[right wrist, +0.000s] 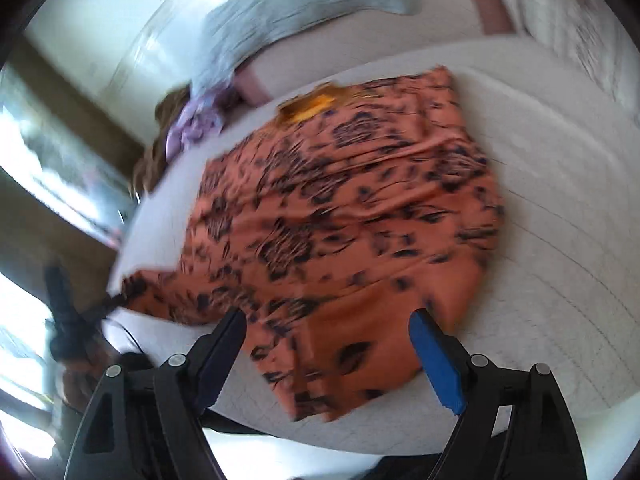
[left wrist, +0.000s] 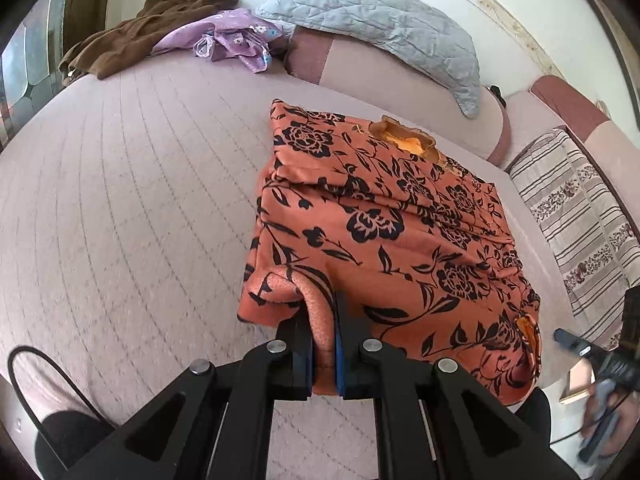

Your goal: Fold small clothes

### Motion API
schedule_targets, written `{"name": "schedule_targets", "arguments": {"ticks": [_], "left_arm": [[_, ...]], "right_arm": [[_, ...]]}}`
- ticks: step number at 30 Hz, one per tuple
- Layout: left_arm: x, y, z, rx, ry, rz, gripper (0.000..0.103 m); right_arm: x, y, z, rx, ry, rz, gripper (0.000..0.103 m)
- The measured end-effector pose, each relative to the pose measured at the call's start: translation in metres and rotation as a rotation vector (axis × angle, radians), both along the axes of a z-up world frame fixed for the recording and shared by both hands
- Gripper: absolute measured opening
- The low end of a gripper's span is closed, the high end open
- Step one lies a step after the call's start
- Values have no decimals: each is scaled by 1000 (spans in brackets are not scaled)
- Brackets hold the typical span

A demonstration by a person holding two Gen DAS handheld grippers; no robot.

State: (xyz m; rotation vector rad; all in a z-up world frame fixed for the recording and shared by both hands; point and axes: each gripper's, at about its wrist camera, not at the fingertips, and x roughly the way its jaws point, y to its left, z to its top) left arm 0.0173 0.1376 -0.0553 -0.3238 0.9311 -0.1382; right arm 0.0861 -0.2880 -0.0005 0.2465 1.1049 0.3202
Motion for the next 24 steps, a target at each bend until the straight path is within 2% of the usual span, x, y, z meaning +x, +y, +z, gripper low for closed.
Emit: {"name": "schedule_targets", "arguments": {"ticks": [2, 4, 6, 10, 12, 14, 16, 17, 21, 24], "left_arm": [[-4, 0, -2, -10, -4, -1, 8], [-10, 1, -3, -17, -11, 1, 8], [-15, 6, -2, -32, -19, 6, 8], [-28, 9, -7, -46, -16, 8, 8], [-32, 8, -12, -45, -3, 4, 8], [-36, 7, -14, -39, 4, 2, 8], [-39, 6, -14, -35, 4, 0, 8], [-40, 7, -14, -33, 6, 0, 8], [-44, 8, -14, -28, 12, 2, 8], [-49, 5, -16, -13, 23, 1, 8]], "right_arm": [[-6, 33, -11, -148, -24, 47, 86], [-10, 44, -30, -278, -17, 74, 79], [-13, 33, -42, -342, 8, 11, 45], [-42, -50, -31, -258, 60, -247, 49], [-61, -87, -38, -195, 131, -344, 52], [-76, -108, -41, -90, 148, -375, 52], [-86, -124, -42, 70, 137, -414, 60], [-86, -126, -40, 120, 126, -414, 68], [-75, -132, -48, 129, 122, -418, 68], [-69, -135, -49, -16, 99, -423, 68]]}}
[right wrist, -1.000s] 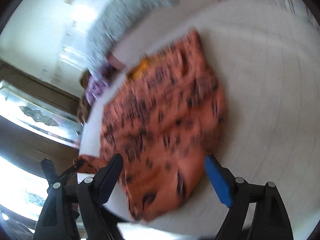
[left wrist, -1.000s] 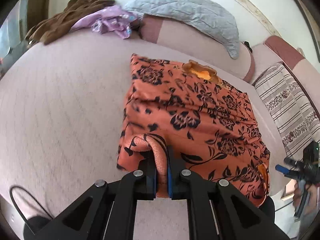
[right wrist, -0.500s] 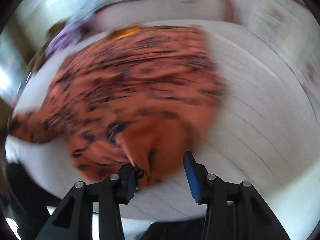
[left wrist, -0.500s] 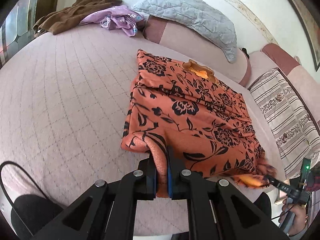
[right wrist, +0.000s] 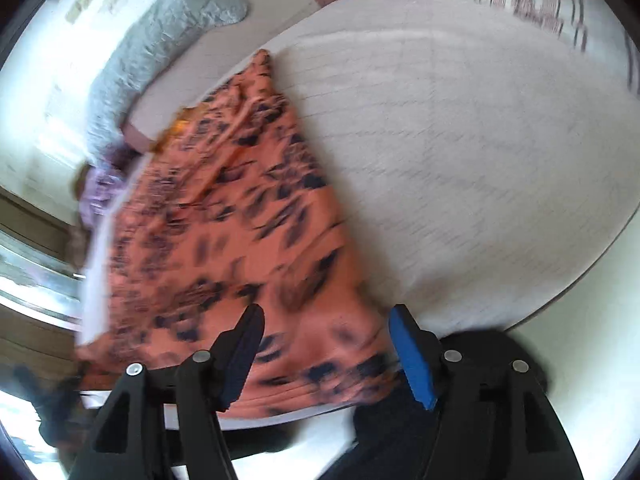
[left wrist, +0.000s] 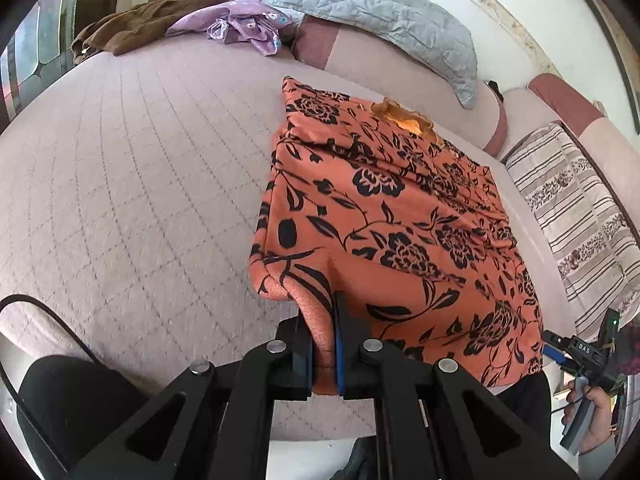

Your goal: Fold small clothes

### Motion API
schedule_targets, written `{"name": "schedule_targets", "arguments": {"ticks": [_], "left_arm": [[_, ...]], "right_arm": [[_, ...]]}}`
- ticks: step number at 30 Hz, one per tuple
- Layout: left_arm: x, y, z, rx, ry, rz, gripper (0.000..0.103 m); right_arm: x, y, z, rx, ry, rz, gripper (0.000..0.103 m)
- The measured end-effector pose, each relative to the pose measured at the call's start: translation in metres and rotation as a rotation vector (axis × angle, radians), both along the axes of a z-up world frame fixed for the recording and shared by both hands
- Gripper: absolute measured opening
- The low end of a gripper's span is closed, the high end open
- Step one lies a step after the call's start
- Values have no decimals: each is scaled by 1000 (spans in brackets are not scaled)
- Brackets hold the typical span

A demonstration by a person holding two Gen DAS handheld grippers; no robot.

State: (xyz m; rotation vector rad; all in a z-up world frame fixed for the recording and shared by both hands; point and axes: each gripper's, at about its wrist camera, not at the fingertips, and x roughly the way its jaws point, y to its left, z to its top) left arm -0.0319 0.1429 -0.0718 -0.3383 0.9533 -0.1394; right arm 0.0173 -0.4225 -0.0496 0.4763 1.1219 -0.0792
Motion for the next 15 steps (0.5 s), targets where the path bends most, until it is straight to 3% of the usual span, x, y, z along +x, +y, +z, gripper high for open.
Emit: {"name": "schedule_targets", "arguments": {"ticks": [4, 6, 7, 8, 9, 12, 15], "left_arm": [[-3, -6, -6, 28, 22, -4, 8], [-4, -7, -5, 35, 23, -5, 8], [-4, -7, -5, 36, 22, -5, 8], [-4, -7, -4, 38, 20, -5, 8], [-4, -7, -3, 43, 19, -4, 8], [-4, -6, 1, 54, 8, -1, 8], [-5, -4, -10, 53, 50, 14, 8]], "right_arm": [[5, 16, -7, -5, 21, 84, 64], [3, 32, -10, -96, 41, 133, 40], [2, 36, -9, -118, 43, 144, 33], [1, 34, -8, -101, 41, 144, 13], [1, 29, -8, -57, 39, 135, 8], [1, 17, -3, 34, 36, 118, 8], [7, 14, 0, 99, 21, 102, 8]]}}
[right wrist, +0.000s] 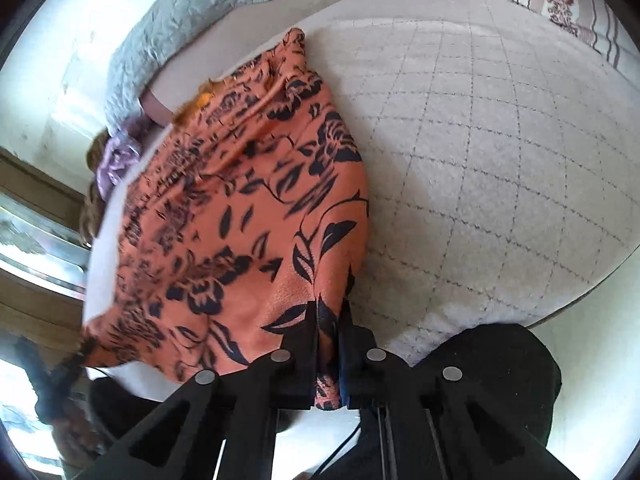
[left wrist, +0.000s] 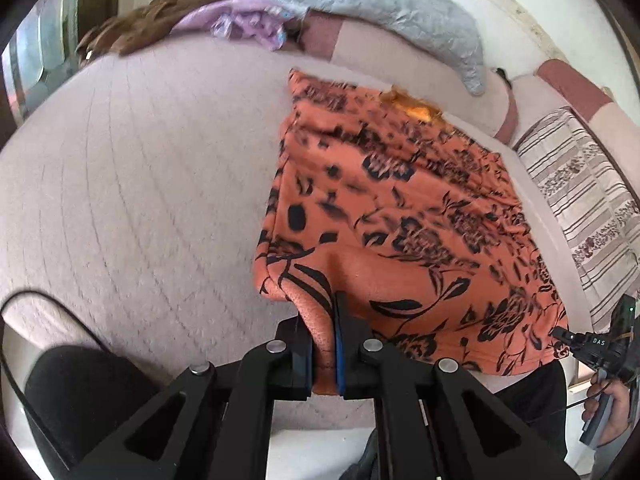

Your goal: Fold small clothes

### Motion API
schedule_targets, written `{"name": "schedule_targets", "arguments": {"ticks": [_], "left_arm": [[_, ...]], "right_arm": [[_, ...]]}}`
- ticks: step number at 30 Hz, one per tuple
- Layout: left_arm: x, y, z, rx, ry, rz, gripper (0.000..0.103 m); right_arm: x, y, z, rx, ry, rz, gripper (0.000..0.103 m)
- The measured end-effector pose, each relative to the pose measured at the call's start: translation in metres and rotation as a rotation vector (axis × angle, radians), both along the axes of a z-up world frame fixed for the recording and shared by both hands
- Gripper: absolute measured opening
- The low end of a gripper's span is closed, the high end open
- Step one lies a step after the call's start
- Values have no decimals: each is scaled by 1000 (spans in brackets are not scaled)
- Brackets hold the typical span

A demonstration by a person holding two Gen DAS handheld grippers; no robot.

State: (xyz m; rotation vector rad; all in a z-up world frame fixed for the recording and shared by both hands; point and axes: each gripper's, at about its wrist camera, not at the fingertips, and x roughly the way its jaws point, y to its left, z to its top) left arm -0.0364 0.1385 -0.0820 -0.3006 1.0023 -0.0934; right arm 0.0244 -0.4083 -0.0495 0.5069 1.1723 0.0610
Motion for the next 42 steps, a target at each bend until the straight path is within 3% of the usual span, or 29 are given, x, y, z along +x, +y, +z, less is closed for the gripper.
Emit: {"name": "schedule_targets", "arguments": {"ticks": [4, 8, 10, 12, 13, 16, 21, 28, 32, 35, 38, 42], "left_arm": [[-2, -4, -14, 21, 61, -4, 8], [-10, -4, 18, 31, -54, -6, 8], [-4, 0, 6, 12, -12, 1, 8], [6, 1, -22, 17, 106, 16, 8], [5, 0, -29, 19, 116, 10, 8], [3, -7, -25, 40, 80, -11, 8], [8, -4, -33, 15, 109, -6, 8], [9, -4, -31, 16, 107, -5, 8], [1, -5, -16, 20, 55, 5, 8], [5, -5, -22, 11, 92, 8, 8], [7, -10, 5, 22, 23, -21, 8], [35, -7, 52, -27, -89, -51, 8]], "right_arm": [[4, -12, -25, 99, 33, -19, 8], [2, -19, -4, 227, -56, -16, 8], [7, -20, 0, 226, -73, 5, 8], [13, -23, -19, 249, -26, -9, 8], [16, -26, -34, 287, 14, -28, 8], [15, -36, -40, 389, 1, -80, 10], [11, -49, -61, 547, 27, -140, 12], [4, -55, -61, 566, 30, -161, 9], [-2, -50, -38, 558, -23, -147, 9], [-2, -47, -38, 524, -5, -132, 9], [-2, -49, -39, 534, 4, -143, 9], [29, -41, 8, 549, -117, -52, 8]]}}
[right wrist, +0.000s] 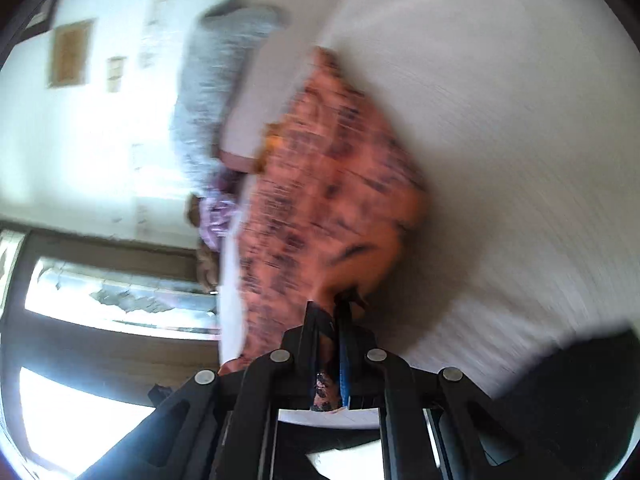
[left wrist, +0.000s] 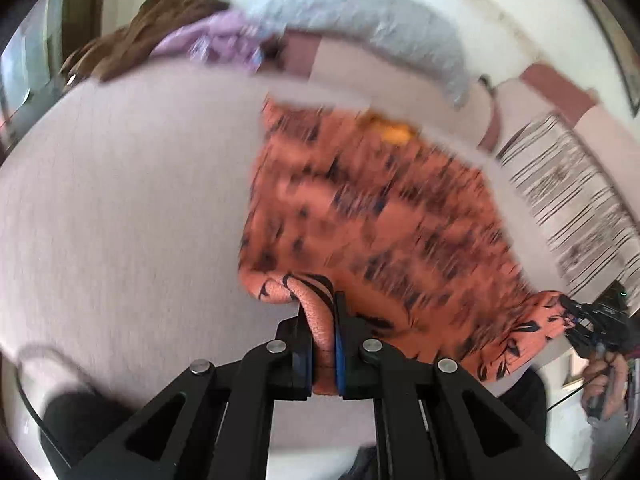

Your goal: Fold small clothes

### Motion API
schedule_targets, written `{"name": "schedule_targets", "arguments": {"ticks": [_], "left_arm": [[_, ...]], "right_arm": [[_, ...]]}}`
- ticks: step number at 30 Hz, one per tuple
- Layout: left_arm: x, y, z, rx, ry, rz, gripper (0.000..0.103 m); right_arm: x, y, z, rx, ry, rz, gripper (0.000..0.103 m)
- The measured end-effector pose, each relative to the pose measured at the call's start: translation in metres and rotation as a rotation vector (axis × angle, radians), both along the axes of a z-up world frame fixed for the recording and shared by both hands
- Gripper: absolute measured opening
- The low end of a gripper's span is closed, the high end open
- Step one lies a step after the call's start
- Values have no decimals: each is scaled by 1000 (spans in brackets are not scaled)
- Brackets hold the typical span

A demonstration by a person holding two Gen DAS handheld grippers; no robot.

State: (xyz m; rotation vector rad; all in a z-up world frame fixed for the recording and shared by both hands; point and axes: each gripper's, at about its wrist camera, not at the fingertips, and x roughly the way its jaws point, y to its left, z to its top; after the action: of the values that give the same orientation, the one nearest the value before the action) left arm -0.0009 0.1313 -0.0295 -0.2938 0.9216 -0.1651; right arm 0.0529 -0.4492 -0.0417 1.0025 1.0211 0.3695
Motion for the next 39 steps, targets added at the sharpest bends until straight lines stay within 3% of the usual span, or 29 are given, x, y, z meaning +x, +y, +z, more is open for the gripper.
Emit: {"name": "schedule_targets", "arguments": {"ticks": [5, 8, 9, 10, 11, 12, 14, 15, 17, 19, 22, 24, 26, 28, 29, 30, 31, 34, 39], "left_arm": [[94, 5, 54, 5, -162, -7, 8], [169, 15, 53, 14, -189, 68, 16], [194, 16, 41, 12, -173, 95, 27], [216, 16, 25, 9, -127, 117, 64], [242, 20, -2, 32, -44, 152, 85], [257, 26, -25, 58, 11, 188, 84], [264, 40, -49, 77, 79, 248, 84], [257, 51, -54, 42, 88, 276, 84], [233, 66, -48, -5, 34, 296, 84], [200, 70, -39, 13, -14, 306, 84], [179, 59, -39, -10, -4, 200, 84], [181, 36, -46, 4, 25, 104, 84], [193, 14, -58, 69, 62, 48, 85], [203, -3, -67, 159, 92, 54, 82], [206, -8, -64, 172, 74, 56, 50], [212, -11, -60, 142, 101, 43, 26], [217, -12, -55, 122, 136, 51, 18], [214, -17, -10, 148, 80, 48, 17], [155, -13, 68, 85, -39, 30, 18]], "right_arm": [[99, 2, 52, -3, -168, 19, 8], [173, 0, 74, 23, -262, -37, 12], [201, -1, 73, 17, -275, -65, 13], [230, -1, 65, 7, -271, -79, 19], [256, -1, 50, -8, -244, -77, 43], [271, -1, 35, -38, -194, -100, 75], [286, 0, 1, -99, -97, -121, 77], [284, 1, -4, -126, -86, -118, 77], [258, 2, -10, -176, -100, -110, 77], [229, 5, -10, -268, -126, -71, 77], [196, 8, -20, -397, -87, 9, 77], [197, 11, -22, -450, -88, 61, 77], [206, 24, -21, -450, -108, 88, 77], [227, 49, -25, -506, -110, 154, 76], [237, 59, -34, -518, -56, 167, 71], [246, 67, -38, -536, -19, 171, 49], [250, 74, -36, -585, 7, 183, 24], [251, 79, -14, -570, 20, 205, 15], [213, 81, 66, -537, -100, 183, 12]]}}
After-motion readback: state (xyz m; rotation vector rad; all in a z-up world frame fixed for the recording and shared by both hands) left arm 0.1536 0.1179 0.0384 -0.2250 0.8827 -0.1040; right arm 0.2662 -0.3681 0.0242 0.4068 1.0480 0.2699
